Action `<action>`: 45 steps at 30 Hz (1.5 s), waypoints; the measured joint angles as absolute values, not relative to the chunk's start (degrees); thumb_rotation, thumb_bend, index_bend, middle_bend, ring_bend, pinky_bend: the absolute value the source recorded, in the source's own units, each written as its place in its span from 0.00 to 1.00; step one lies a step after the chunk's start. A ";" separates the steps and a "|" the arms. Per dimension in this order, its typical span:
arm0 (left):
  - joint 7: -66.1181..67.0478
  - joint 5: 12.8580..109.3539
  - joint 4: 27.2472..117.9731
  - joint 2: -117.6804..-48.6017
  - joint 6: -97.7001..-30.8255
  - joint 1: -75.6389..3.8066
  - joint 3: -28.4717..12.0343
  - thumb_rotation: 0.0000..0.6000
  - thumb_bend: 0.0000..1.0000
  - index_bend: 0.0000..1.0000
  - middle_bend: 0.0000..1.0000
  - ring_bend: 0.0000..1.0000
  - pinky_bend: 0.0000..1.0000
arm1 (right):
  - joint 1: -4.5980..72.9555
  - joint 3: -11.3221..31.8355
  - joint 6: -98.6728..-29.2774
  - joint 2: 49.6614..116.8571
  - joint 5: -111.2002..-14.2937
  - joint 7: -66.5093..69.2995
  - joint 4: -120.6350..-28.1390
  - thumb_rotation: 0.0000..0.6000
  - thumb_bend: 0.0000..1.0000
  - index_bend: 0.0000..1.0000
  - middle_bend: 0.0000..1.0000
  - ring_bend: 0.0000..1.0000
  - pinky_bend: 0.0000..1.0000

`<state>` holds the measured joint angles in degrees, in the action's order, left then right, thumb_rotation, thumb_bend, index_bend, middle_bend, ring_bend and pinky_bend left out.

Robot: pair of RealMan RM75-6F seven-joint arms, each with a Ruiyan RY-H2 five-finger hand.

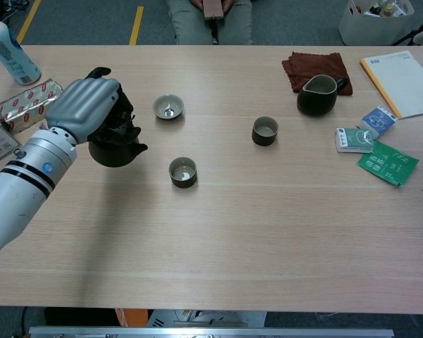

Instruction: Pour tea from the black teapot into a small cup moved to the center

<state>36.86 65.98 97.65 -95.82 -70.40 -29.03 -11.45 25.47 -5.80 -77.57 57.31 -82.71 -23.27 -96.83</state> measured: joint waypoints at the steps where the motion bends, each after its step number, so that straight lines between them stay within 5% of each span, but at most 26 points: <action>1: 36.96 65.97 97.21 -96.10 -70.48 -29.19 -11.43 1.00 0.33 0.93 0.98 0.79 0.05 | 25.11 -5.55 -77.58 57.38 -82.79 -23.20 -96.48 1.00 0.20 0.18 0.16 0.00 0.07; 45: 42.76 68.87 86.90 -105.61 -72.51 -33.98 -8.42 1.00 0.33 0.93 0.98 0.79 0.05 | 17.93 -0.08 -74.40 57.70 -82.42 -14.00 -91.36 1.00 0.20 0.18 0.16 0.00 0.07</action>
<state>42.76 68.87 86.90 -105.61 -72.51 -33.98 -8.42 17.93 -0.08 -74.40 57.70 -82.42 -14.00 -91.36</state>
